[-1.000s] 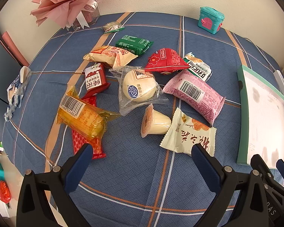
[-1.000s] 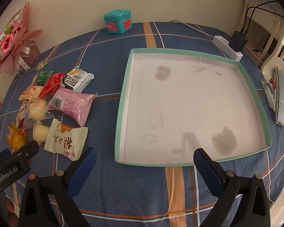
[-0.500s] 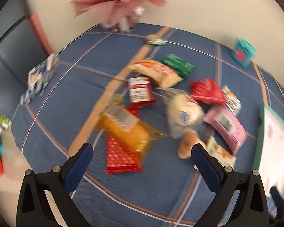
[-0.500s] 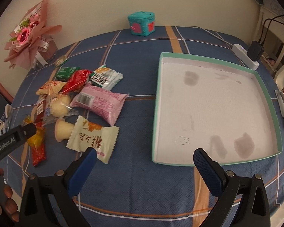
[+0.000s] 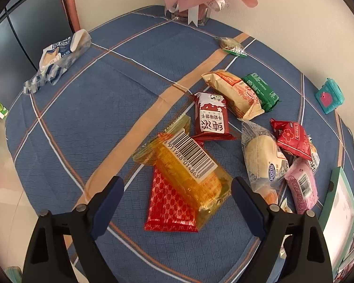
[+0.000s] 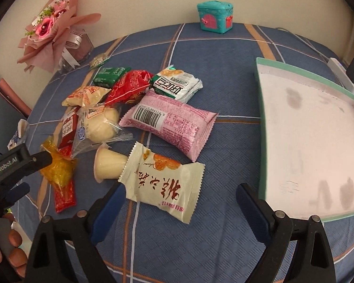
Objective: Organize snacks
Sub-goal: 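Grasp the yellow bread bag with left tool while right tool grasps cream pastry packet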
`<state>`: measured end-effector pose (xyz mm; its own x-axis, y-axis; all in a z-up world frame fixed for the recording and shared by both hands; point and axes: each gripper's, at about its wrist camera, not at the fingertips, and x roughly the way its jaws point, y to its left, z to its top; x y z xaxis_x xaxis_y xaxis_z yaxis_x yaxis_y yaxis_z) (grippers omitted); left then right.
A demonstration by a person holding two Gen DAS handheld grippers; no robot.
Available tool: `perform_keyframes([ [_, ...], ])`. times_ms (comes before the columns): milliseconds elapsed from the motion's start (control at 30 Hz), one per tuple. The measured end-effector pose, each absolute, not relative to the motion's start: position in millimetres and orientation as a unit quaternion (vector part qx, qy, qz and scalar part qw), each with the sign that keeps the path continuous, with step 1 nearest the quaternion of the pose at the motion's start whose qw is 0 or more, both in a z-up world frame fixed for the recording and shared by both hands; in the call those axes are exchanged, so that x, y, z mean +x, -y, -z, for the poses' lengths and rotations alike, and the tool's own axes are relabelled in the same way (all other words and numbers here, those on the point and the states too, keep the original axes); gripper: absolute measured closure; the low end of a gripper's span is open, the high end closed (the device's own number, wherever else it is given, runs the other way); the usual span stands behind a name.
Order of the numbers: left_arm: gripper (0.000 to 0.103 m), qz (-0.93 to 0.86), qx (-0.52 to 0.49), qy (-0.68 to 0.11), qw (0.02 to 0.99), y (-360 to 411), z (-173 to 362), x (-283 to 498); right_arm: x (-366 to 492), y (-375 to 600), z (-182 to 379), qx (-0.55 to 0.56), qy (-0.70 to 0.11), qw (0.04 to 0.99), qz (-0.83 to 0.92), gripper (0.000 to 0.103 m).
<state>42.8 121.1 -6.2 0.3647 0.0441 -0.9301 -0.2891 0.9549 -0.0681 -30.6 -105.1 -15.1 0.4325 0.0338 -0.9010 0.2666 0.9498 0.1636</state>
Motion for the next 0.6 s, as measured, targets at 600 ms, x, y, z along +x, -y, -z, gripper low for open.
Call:
perform_keyframes([
  [600, 0.039, -0.084, -0.130, -0.590, 0.792, -110, 34, 60, -9, 97, 38, 0.117, -0.556, 0.820, 0.068, 0.024],
])
